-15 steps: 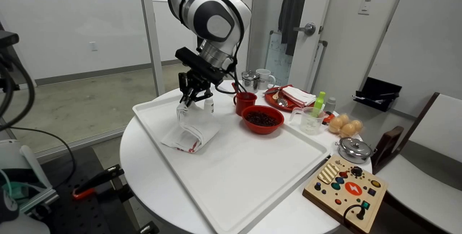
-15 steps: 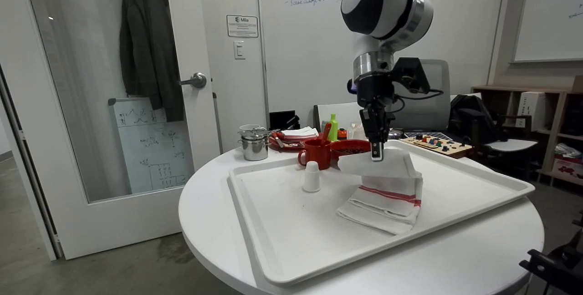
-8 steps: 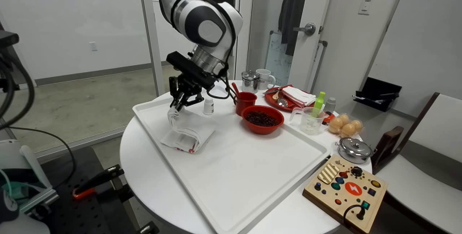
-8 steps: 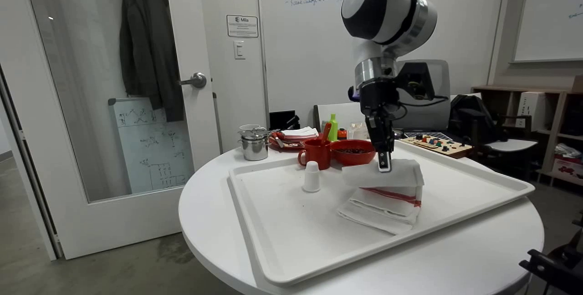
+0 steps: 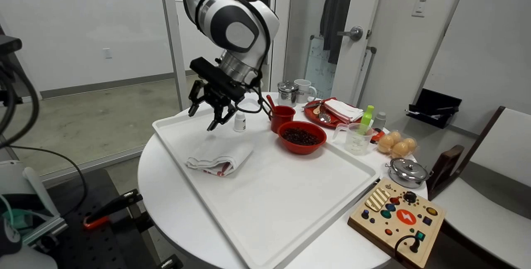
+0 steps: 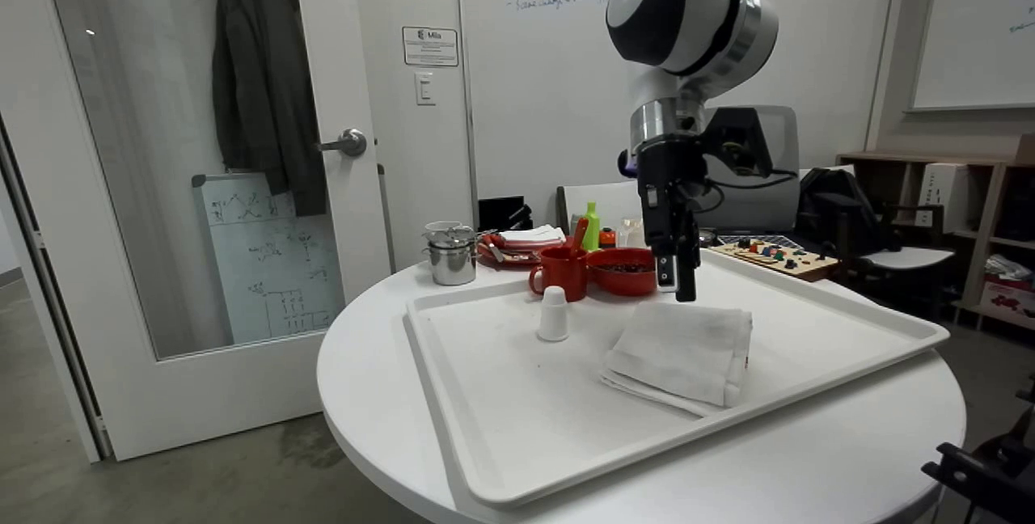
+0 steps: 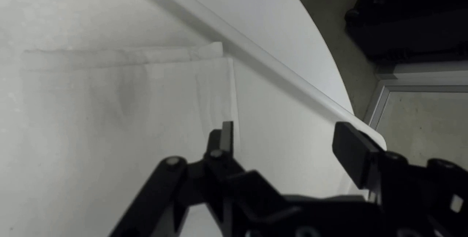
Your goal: Fold the white and red towel from right to left
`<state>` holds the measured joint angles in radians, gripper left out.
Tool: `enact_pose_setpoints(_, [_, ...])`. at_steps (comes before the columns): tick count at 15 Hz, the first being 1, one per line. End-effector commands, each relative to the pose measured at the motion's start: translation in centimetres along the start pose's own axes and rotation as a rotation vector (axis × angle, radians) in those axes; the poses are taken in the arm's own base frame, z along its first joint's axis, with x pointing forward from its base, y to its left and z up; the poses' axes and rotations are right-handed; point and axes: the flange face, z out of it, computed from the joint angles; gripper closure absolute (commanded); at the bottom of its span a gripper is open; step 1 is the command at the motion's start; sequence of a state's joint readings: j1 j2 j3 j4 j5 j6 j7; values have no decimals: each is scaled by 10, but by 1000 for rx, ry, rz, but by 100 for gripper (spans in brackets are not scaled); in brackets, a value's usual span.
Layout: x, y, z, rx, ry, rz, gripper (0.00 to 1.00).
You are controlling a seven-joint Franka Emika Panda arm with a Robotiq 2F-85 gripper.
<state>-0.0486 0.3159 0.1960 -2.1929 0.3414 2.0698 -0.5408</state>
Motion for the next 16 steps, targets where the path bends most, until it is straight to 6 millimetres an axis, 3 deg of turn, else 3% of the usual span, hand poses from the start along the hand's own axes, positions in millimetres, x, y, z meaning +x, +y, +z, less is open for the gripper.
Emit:
enact_pose_setpoints(1, [-5, -2, -21, -1, 83, 10, 1])
enact_pose_setpoints(4, [-11, -1, -49, -60, 122, 40, 0])
enact_pose_setpoints(8, [-21, 16, -91, -137, 246, 167, 0])
enact_pose_setpoints(12, [-56, 26, -121, -122, 384, 353, 0])
enact_pose_setpoints(13, [-34, 30, -111, -126, 323, 277, 0])
enact_pose_setpoints(16, [-38, 31, -115, -128, 330, 287, 0])
